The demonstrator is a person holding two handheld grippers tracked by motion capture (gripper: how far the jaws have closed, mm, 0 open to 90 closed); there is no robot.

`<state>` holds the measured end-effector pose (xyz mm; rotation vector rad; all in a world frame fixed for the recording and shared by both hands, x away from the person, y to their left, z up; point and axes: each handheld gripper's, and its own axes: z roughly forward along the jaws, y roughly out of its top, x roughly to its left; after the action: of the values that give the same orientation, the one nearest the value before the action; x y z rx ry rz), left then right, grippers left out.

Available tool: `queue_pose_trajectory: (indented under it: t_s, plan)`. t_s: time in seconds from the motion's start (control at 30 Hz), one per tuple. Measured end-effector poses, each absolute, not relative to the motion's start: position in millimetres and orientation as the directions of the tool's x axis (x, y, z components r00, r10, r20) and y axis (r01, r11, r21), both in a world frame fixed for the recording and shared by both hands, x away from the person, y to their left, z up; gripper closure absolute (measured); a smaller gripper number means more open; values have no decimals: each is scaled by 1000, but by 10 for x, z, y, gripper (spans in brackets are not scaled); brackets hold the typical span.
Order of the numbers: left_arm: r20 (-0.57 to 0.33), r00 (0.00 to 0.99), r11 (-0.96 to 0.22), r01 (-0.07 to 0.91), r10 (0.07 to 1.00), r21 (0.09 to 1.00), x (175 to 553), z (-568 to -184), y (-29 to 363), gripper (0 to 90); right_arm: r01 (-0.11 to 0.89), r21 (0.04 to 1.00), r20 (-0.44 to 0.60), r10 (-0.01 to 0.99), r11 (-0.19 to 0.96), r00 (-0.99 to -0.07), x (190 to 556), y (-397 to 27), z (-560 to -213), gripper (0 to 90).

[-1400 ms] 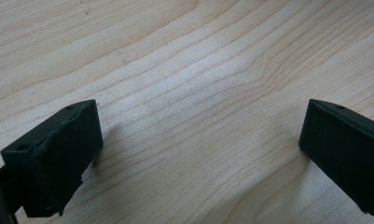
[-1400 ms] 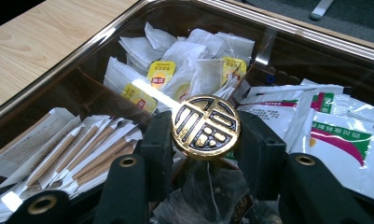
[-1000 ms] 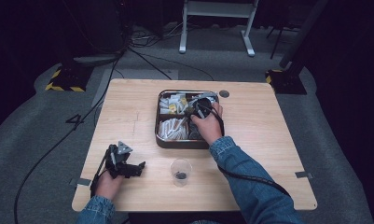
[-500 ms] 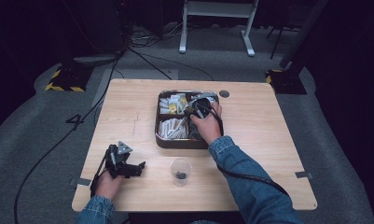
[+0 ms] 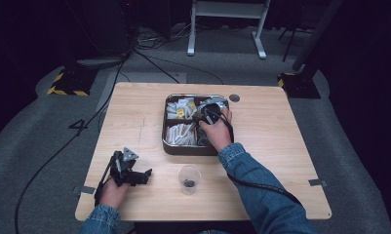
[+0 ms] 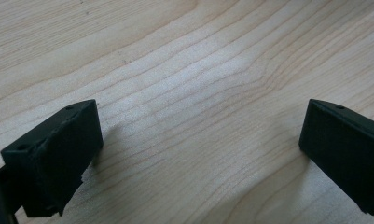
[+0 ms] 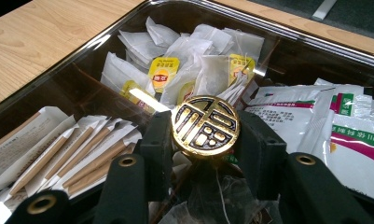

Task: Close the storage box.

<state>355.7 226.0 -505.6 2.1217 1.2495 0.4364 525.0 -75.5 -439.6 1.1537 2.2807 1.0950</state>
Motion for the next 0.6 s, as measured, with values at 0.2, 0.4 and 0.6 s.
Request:
queue_pose_trajectory:
  t_s: [0.2, 0.4, 0.6]
  plan:
    - [-32, 497, -353, 659, 867, 664, 3559, -5056, 2262, 0, 523, 779, 45, 800, 347, -598, 5242, -782, -4385, 539]
    - [-31, 503, -358, 656, 864, 664, 3569, -5056, 2268, 0, 503, 805, 65, 798, 313, -600, 5198, -817, -4266, 497]
    - [-28, 506, -363, 654, 862, 664, 3578, -5054, 2276, 0, 481, 824, 70, 789, 300, -610, 5127, -860, -4124, 485]
